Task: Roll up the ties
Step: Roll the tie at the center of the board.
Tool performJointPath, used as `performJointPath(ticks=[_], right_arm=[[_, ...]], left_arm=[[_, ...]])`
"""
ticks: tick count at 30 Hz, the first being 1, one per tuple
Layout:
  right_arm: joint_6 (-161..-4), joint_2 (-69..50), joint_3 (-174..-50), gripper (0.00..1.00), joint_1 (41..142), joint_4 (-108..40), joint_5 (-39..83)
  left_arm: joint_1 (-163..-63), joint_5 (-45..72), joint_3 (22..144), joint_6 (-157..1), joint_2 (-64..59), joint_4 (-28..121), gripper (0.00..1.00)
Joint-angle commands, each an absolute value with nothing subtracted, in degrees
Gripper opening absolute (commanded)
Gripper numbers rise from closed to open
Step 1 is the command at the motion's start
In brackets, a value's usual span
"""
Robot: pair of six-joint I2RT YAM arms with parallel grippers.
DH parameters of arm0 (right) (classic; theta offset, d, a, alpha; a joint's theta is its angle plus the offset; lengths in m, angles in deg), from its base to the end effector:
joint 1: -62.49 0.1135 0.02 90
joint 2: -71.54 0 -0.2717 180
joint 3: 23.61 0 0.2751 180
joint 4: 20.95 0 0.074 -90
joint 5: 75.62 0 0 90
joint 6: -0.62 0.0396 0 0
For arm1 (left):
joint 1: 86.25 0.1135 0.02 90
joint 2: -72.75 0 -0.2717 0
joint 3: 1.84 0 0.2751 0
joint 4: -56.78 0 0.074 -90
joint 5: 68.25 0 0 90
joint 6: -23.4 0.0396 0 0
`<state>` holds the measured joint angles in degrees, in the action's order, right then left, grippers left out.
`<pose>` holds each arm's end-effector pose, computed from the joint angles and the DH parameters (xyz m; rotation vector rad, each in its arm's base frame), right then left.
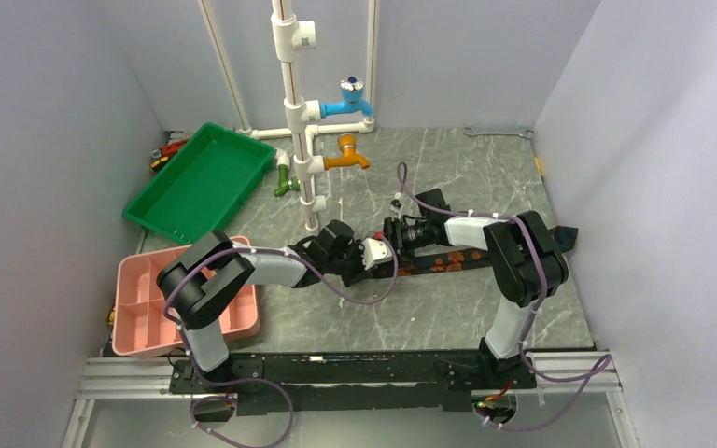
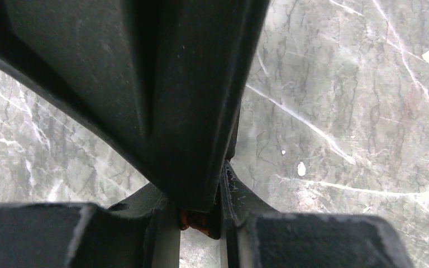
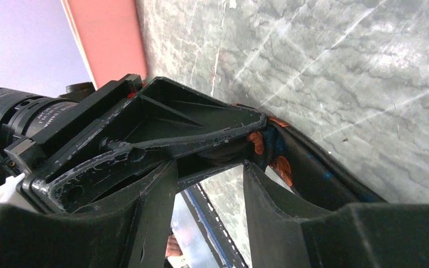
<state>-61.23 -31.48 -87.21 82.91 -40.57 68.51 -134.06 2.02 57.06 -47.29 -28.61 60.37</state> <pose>0.3109 0.1500 0.1202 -0.1944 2.6546 1.5276 0.2340 -0.2780 0.1243 1.4159 1.7919 -0.6516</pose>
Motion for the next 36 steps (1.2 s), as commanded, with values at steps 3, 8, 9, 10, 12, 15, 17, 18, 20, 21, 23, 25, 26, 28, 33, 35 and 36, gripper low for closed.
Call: performJointPath(ticks=[3,8,9,10,12,15,17,18,20,21,23,25,26,28,33,35,36], right_arm=[[-58.2,-33.4,-87.4,0.51,85.9,-32.3,66.8],[-58.9,-35.2,-86.1,0.52,86.7,-30.9,66.0],[-58.8,-35.7,-85.9,0.50,86.8,-30.3,65.8],[-58.8,-36.3,-85.7,0.46,86.8,-29.7,65.4],[-59.2,-38.0,-85.8,0.36,86.9,-29.8,64.3],[-60.7,-40.6,-86.1,0.25,86.8,-30.9,62.6],[-62.1,-42.3,-86.8,0.17,86.8,-32.8,62.0],[-62.8,-43.1,-87.1,0.12,86.6,-33.2,61.9],[-64.3,-44.2,-88.0,0.00,86.3,-36.3,61.3],[-65.0,-44.4,-88.1,0.00,86.0,-37.2,60.8],[-65.6,-44.4,-88.1,0.00,85.3,-38.2,59.9],[-66.6,-44.5,-87.9,0.00,84.7,-39.6,58.8],[-67.1,-44.6,-87.9,0.00,84.4,-40.3,58.2],[-68.2,-44.8,-87.8,0.00,84.0,-41.6,57.2],[-68.6,-45.1,-87.5,0.00,83.2,-42.7,54.9],[-68.5,-45.3,-87.5,0.00,82.5,-42.8,54.5],[-68.8,-45.4,-87.6,0.00,82.0,-43.3,54.5]], left_arm=[[-133.9,3.4,54.4,-46.9,-32.0,48.2,0.08],[-133.9,2.7,54.2,-47.2,-32.0,48.4,0.08],[-133.9,2.4,54.1,-47.3,-32.0,48.6,0.08],[-133.9,2.1,54.1,-47.5,-32.0,48.6,0.08],[-133.9,1.4,53.9,-47.9,-31.9,48.8,0.08],[-133.8,0.2,53.2,-48.1,-31.4,49.5,0.09],[-133.6,-0.1,53.1,-48.5,-31.2,49.6,0.10],[-133.4,-0.5,53.1,-48.9,-31.2,49.6,0.12],[-132.9,-1.0,53.2,-49.5,-31.2,49.7,0.14],[-132.6,-1.3,53.0,-49.8,-31.1,50.0,0.16],[-132.1,-1.8,52.2,-50.1,-30.5,51.4,0.24],[-131.7,-2.5,51.2,-50.6,-29.7,53.3,0.35],[-131.4,-3.1,50.4,-50.8,-29.3,54.8,0.41],[-130.6,-3.9,48.8,-51.2,-28.2,58.8,0.46],[-127.7,-6.9,43.4,-53.0,-25.7,69.1,0.54],[-126.5,-8.4,41.0,-53.7,-24.5,74.8,0.57],[-126.3,-9.1,40.2,-53.8,-24.3,76.9,0.58]])
